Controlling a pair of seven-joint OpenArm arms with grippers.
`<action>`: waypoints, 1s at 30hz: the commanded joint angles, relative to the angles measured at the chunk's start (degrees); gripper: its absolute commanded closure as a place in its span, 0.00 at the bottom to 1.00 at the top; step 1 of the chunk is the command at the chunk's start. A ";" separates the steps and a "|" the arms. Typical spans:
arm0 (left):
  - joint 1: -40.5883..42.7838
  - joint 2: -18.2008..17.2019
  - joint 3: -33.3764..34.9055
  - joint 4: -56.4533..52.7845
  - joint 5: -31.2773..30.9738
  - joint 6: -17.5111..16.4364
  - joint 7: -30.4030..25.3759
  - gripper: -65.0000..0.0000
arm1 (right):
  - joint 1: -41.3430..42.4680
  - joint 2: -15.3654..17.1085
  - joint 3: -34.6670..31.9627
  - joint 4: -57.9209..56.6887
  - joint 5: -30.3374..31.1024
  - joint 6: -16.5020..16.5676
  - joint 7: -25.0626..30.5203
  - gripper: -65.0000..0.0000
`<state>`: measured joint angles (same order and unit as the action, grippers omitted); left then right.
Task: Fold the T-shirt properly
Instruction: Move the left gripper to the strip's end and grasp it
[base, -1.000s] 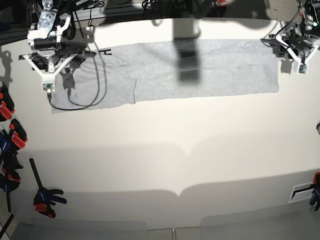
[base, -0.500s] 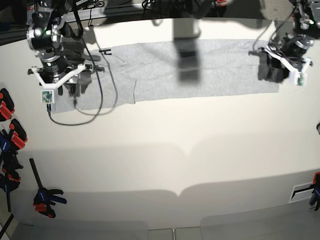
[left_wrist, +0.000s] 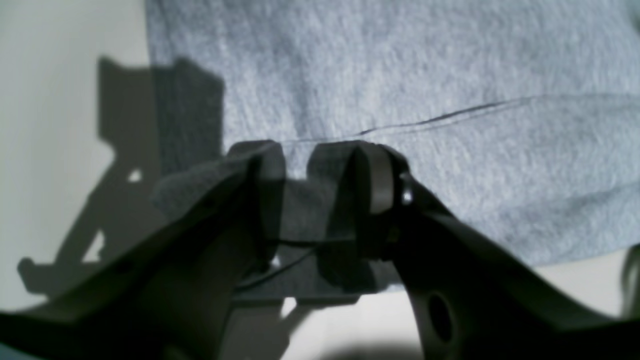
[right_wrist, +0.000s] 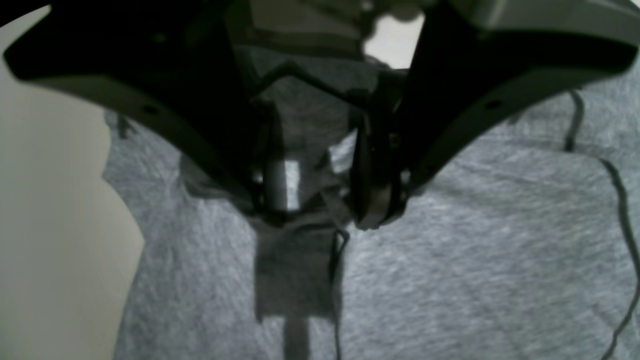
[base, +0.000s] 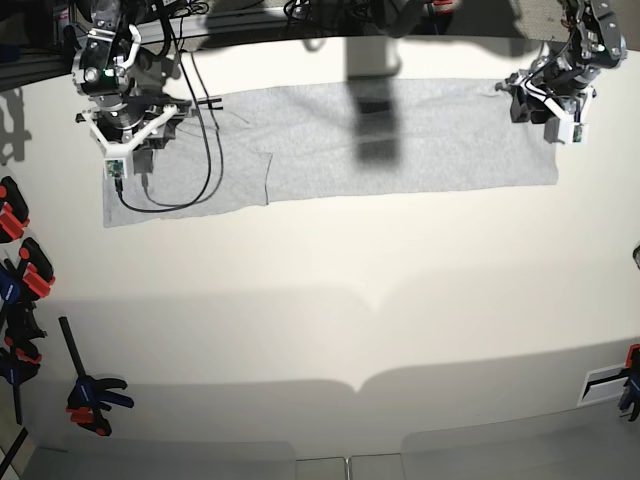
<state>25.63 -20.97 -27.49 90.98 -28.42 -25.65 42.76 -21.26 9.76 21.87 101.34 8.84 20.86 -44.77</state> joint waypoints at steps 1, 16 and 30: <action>0.22 -0.81 -0.20 -0.57 1.42 0.57 1.16 0.66 | 0.68 1.31 0.24 0.81 -0.66 0.15 1.36 0.65; -0.92 -5.07 -0.22 11.98 -0.48 0.81 2.12 0.66 | 6.99 5.16 0.24 2.71 0.66 0.17 0.76 0.65; -8.79 -13.11 -0.22 5.46 -1.05 6.82 8.70 0.39 | 7.26 5.16 0.24 7.10 0.74 1.77 -6.69 0.65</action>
<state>17.12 -32.93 -27.31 95.61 -29.21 -19.07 52.31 -14.41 14.20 21.87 107.31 9.10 22.24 -52.77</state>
